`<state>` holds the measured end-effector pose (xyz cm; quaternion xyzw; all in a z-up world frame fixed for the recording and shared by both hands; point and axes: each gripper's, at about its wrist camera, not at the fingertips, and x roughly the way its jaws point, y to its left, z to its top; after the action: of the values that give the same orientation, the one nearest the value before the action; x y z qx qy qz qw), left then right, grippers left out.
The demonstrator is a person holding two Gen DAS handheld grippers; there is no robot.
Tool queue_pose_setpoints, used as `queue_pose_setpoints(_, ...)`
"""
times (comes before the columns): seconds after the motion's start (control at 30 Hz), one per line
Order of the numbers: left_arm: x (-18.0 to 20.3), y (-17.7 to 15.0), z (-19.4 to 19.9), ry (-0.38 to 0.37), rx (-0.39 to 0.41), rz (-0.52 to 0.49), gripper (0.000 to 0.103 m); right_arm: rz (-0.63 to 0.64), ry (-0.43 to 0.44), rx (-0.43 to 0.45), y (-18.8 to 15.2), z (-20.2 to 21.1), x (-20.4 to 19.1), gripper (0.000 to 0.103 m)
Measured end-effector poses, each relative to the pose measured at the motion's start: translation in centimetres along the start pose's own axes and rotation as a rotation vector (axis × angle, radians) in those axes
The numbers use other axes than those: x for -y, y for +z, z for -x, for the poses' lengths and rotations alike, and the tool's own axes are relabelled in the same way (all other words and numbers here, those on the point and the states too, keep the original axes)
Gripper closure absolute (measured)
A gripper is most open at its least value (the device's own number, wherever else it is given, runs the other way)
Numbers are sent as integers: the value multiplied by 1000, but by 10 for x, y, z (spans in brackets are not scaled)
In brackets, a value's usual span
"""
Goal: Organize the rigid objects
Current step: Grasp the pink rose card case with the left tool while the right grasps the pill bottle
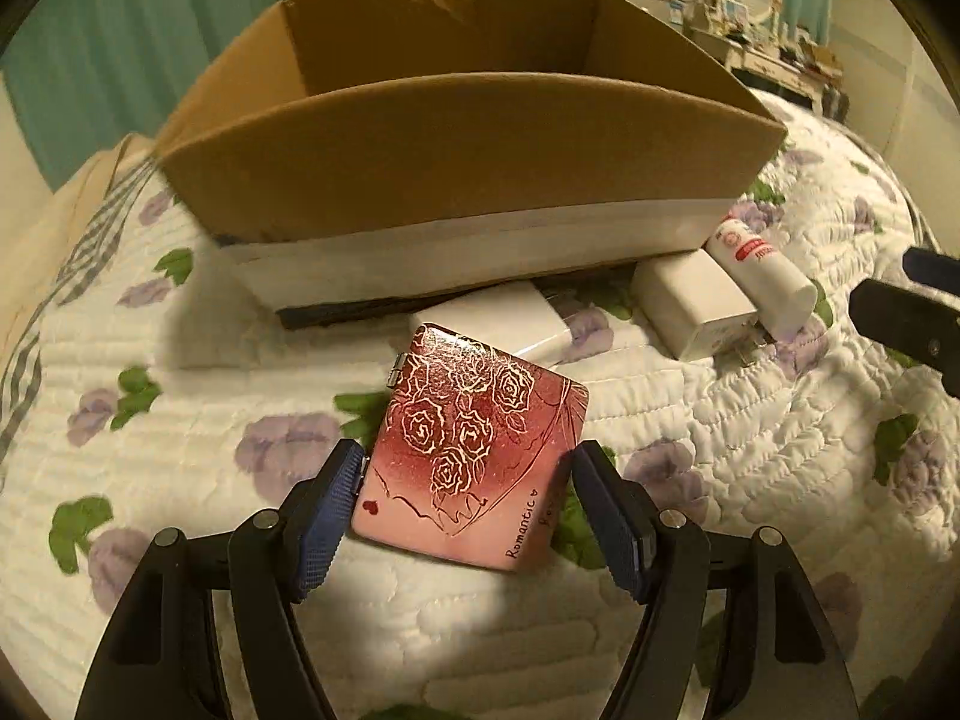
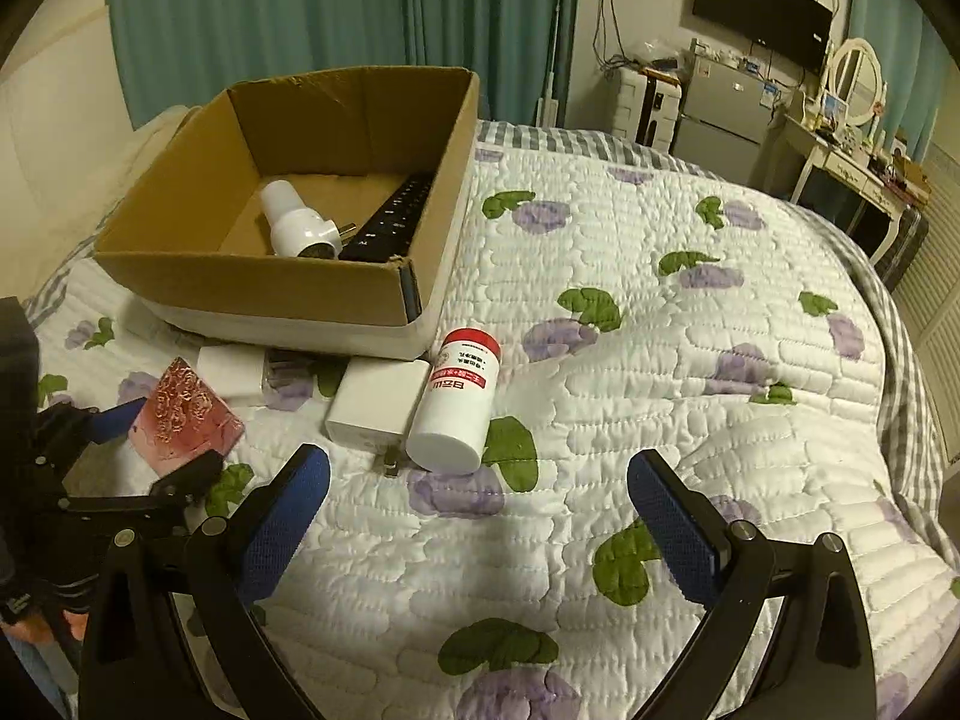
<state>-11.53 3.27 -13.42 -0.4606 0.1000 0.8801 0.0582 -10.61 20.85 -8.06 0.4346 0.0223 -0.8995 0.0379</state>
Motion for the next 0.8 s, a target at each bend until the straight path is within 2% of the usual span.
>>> queue_pose_setpoints(0.17, 11, -2, -14, 34, -40, -62, 25, -2, -7, -1, 1, -4, 1, 3)
queue_pose_setpoints(0.4, 12, -15, 8, 8, 5, -56, 28, 4, -8, -4, 3, -8, 2, 3)
queue_pose_setpoints(0.43, 12, -17, 12, 5, 12, -53, 28, 10, -8, -3, 4, -8, 2, 6)
queue_pose_setpoints(0.47, 11, -20, 18, 1, 18, -48, 29, 16, -10, 0, 5, -8, 1, 16)
queue_pose_setpoints(0.53, 8, -23, 30, -16, 39, -24, 29, 27, -9, -5, 8, -12, 1, 29)
queue_pose_setpoints(0.6, 2, -25, 38, -30, 49, 10, 29, 28, -4, -17, 12, -19, 1, 35)
queue_pose_setpoints(0.67, -5, -26, 45, -29, 63, 40, 29, 29, 5, -32, 16, -27, 1, 46)
queue_pose_setpoints(0.8, -8, -24, 49, -12, 75, 86, 30, 26, -1, -63, 21, -47, 0, 47)
